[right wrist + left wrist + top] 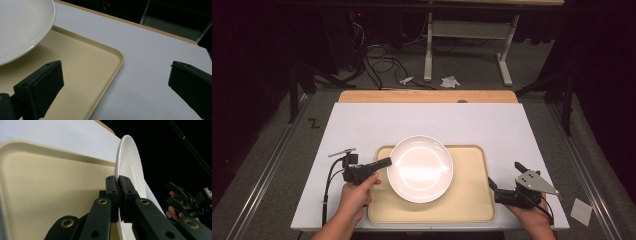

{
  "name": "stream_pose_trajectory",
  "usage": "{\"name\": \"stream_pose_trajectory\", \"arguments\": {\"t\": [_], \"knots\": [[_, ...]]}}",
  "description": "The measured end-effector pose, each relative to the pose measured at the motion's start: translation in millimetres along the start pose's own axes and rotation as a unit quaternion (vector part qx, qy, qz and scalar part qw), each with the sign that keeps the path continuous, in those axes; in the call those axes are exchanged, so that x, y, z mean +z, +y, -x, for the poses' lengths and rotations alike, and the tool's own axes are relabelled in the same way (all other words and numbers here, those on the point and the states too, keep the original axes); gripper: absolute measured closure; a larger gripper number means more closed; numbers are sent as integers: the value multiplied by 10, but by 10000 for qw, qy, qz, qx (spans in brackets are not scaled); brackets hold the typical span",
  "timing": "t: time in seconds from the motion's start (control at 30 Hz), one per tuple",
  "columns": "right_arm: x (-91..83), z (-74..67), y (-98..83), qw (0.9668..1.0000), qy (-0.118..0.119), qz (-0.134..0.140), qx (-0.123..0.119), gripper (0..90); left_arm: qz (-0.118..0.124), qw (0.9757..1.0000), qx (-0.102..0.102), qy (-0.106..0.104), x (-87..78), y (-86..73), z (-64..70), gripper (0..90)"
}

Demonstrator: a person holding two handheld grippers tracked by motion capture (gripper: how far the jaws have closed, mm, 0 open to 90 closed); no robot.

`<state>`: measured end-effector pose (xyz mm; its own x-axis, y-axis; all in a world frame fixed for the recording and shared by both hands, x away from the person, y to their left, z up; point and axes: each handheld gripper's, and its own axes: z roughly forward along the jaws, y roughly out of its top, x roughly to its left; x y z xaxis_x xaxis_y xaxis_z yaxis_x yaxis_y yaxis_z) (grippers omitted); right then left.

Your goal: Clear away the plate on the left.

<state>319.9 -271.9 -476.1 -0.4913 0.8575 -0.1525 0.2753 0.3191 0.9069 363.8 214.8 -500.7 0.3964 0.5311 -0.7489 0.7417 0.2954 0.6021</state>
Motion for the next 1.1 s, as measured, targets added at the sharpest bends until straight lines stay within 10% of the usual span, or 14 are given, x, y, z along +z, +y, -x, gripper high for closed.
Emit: {"name": "stream_pose_trajectory", "arguments": {"t": [0.27,1.1], "knots": [[-16,12,-7,10000,-46,-11,85,8,-322,9994,-5,-86,180,-86,48,878],[-21,-4,-3,10000,-28,-8,76,8,-260,9992,-274,120,283,-121,-71,878]]}}
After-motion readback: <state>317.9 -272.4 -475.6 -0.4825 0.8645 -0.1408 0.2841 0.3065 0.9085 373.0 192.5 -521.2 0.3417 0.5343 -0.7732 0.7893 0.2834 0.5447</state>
